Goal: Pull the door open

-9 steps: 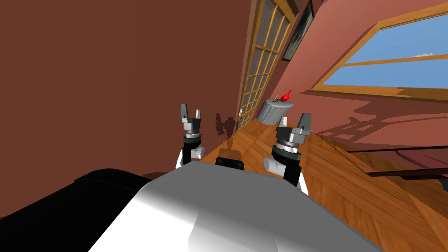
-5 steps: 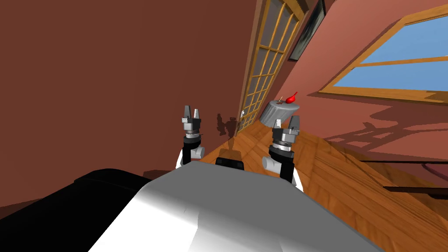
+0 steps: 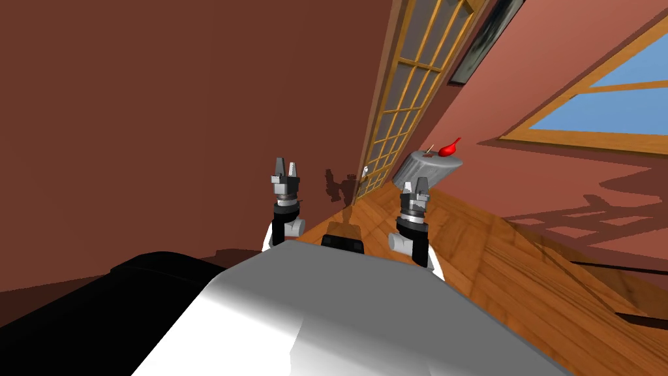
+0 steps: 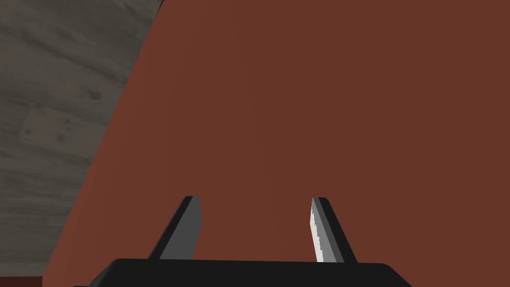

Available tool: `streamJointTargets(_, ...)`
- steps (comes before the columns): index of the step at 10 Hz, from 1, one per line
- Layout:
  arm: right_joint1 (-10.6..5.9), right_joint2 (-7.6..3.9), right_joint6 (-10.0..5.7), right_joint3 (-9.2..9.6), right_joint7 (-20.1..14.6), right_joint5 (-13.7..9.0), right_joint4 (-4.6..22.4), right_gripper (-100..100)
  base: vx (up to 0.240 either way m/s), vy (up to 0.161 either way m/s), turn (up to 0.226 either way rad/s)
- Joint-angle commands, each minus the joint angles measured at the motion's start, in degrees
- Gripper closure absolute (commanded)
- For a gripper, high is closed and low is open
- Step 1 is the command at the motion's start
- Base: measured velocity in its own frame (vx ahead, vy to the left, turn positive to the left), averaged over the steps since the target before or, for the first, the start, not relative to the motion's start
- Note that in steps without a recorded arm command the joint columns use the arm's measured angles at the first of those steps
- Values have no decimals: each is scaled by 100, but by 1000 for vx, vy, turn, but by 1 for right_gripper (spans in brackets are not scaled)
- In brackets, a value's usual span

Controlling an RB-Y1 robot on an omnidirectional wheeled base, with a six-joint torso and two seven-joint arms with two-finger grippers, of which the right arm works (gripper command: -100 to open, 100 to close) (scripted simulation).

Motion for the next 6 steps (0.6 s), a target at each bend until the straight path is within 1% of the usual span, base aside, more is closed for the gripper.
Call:
streamJointTargets(1, -54, -56, -87, 7, 210, -13, 264, -100, 64, -67, 132)
streamJointTargets(4, -218, -165, -218, 9, 618, -39, 787, -100, 79, -83, 152)
streamJointTargets(5, -218, -165, -218, 9, 618, -39, 808, -100, 58, -55, 59)
streamJointTargets(6, -275, -202, -263, 10, 759, -48, 996, -100, 48, -43, 89)
